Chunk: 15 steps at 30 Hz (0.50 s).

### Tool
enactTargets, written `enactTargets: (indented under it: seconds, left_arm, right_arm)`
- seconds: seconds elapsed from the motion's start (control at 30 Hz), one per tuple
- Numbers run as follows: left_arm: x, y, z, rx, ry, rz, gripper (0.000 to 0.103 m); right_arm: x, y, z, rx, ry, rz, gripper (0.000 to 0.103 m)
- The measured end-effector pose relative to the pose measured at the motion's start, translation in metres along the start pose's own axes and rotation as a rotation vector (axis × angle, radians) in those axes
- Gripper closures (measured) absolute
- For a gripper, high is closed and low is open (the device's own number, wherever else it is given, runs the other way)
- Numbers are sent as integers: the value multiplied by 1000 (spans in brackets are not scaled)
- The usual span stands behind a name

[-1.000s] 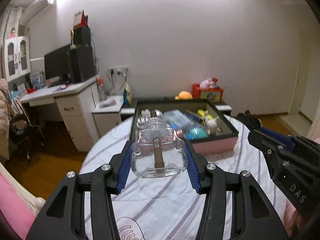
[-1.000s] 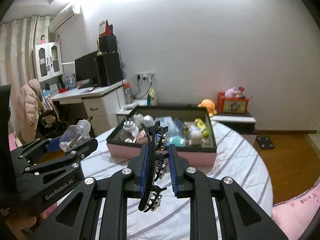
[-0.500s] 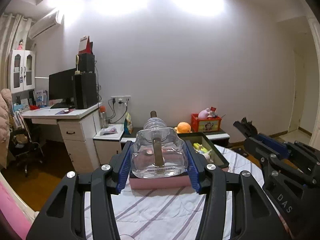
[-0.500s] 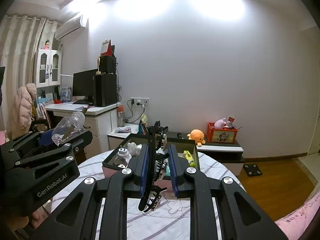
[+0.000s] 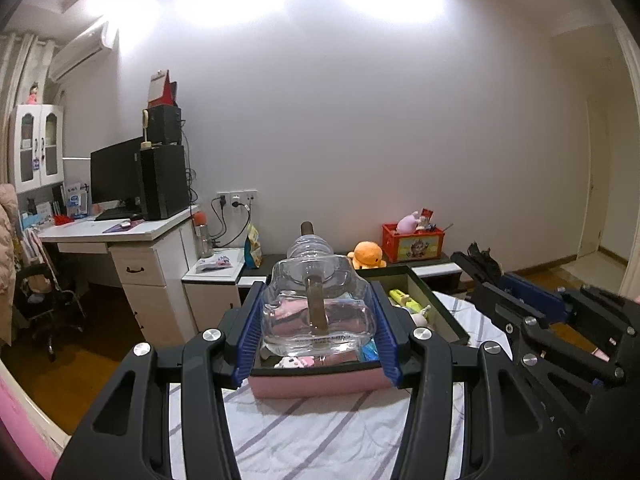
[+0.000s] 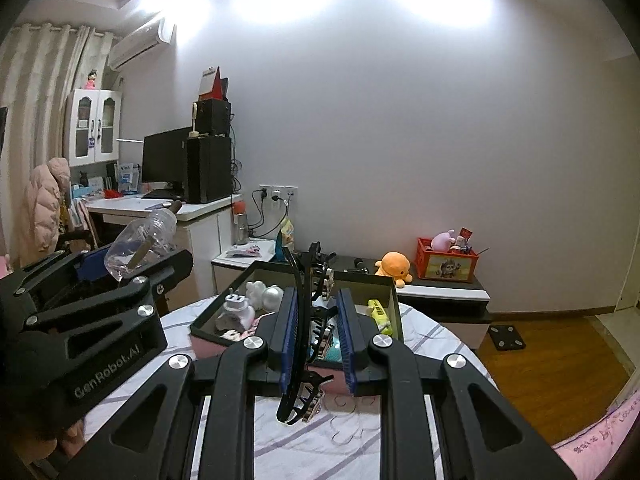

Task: Organize rigid objects
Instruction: 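Carry the glass bottle and hair clip over the pink box with both tools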

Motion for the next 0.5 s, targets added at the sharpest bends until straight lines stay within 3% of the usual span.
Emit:
enactTargets:
  seconds: [0.3, 0.5]
  left_arm:
    - [-84, 24, 26, -35, 23, 56, 52]
    - [-156, 33, 46, -47, 3, 163, 52]
  right_arm:
    - [-74, 18, -4, 12, -18, 43, 83]
    - [-129, 27, -1, 29, -15, 102, 83]
Point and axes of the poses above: each gripper's, at about its wrist camera, not at the fingertips, and x roughly against the way its jaws point, z to its left, y to its top, the point moved 7 cm from there along -x, roughly the way its jaws point, and after that the axes turned 15 degrees about -y, right-handed, at the moved point
